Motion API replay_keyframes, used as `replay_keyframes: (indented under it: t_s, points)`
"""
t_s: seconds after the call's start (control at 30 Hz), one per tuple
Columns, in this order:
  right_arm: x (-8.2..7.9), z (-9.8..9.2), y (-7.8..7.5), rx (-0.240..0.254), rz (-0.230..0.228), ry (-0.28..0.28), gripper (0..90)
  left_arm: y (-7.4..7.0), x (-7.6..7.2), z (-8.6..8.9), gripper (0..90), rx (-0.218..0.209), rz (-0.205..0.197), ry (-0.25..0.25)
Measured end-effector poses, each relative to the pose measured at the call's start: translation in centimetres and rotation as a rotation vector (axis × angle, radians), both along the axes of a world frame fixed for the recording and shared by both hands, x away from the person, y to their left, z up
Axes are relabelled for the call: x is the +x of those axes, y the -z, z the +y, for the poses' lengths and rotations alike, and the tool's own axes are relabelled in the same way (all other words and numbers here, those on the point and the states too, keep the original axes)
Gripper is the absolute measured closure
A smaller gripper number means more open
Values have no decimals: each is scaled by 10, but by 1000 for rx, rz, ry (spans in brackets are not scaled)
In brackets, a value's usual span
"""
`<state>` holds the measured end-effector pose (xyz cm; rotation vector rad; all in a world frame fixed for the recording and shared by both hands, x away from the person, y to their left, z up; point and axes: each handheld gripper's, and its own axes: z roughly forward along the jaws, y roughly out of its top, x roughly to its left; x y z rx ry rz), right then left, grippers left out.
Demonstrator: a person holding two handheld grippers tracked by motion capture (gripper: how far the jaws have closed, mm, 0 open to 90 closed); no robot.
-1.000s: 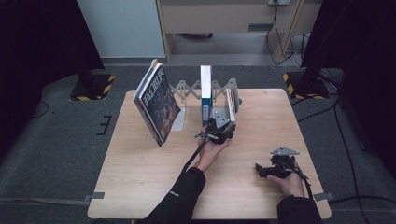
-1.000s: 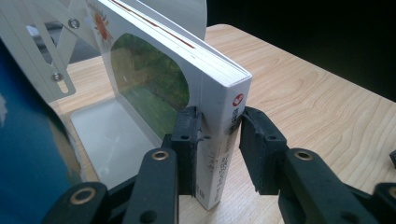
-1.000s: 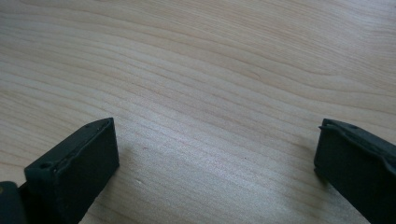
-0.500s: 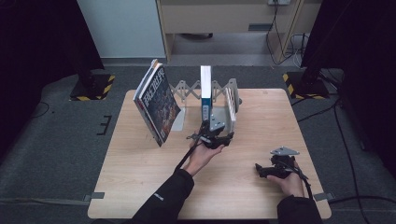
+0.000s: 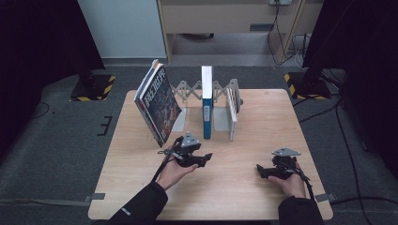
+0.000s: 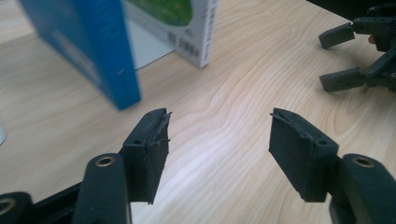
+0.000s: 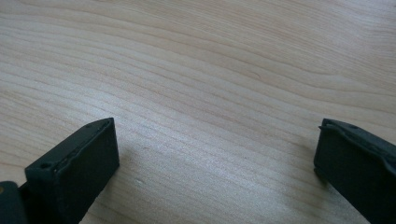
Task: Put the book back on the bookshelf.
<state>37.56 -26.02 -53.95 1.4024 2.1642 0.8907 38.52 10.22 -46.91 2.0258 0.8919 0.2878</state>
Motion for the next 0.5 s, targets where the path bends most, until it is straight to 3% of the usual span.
replay_keyframes:
  t_s: [0.1,0.17,0.23,0.27,0.37,0.47,0.5]
  points:
    - [0,0,0,0,0,0,4,3,-6,28,321,-10,7,-15]
    - [0,0,0,0,0,0,4,8,-9,43,287,-18,33,-14]
    - [0,0,0,0,0,0,4,9,-10,49,268,-17,39,-17]
    - [0,0,0,0,0,0,4,13,-14,67,260,-25,57,-33]
    - [0,0,0,0,0,1,4,16,-20,90,237,-34,78,-65]
    - [0,0,0,0,0,2,5,22,-24,112,195,1,98,-77]
    - [0,0,0,1,0,3,6,22,-24,112,195,1,98,-77]
